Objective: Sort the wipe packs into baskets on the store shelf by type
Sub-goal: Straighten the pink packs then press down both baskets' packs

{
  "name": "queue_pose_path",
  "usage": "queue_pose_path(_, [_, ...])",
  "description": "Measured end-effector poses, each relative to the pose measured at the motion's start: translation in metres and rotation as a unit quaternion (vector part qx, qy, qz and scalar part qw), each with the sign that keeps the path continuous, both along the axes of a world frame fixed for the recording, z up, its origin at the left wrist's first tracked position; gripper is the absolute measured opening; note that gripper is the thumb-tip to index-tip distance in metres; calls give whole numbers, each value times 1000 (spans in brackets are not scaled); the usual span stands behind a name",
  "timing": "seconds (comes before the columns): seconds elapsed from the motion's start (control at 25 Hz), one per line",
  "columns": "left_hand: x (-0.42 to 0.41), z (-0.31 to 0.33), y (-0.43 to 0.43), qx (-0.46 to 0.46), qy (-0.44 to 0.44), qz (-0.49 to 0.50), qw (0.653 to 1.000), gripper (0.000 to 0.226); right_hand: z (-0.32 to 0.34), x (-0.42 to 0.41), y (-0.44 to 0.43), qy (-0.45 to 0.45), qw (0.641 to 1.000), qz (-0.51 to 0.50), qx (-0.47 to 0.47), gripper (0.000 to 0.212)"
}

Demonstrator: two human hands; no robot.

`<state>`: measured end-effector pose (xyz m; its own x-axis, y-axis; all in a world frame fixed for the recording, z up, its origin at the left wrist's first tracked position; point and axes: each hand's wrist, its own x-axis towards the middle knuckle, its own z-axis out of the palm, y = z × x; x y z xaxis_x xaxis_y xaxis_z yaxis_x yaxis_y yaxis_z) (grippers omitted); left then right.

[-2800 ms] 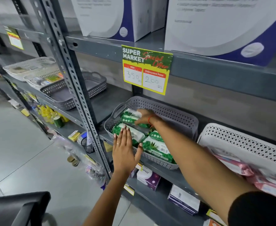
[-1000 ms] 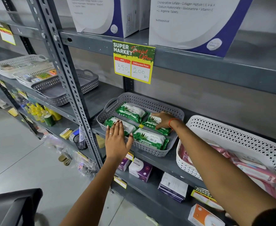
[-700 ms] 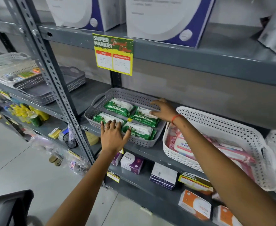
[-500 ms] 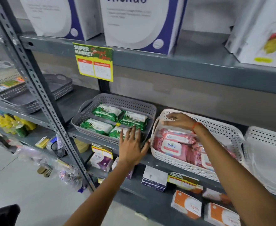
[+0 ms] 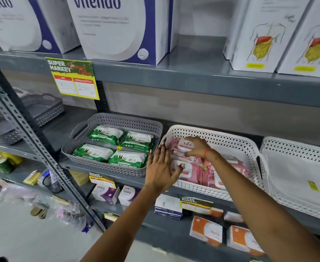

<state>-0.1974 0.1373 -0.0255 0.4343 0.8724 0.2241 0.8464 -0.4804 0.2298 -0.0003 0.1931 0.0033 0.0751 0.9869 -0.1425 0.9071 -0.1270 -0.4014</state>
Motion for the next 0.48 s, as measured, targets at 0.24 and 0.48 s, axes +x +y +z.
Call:
queue_pose_path(0.24, [-1, 5, -2, 7, 34, -17, 999, 92, 7, 10, -9, 21, 999, 31, -27, 92])
queue_pose_path(0.48, [26, 10, -11, -16, 59, -84, 995, 89, 30, 97, -84, 257, 952, -150, -67, 138])
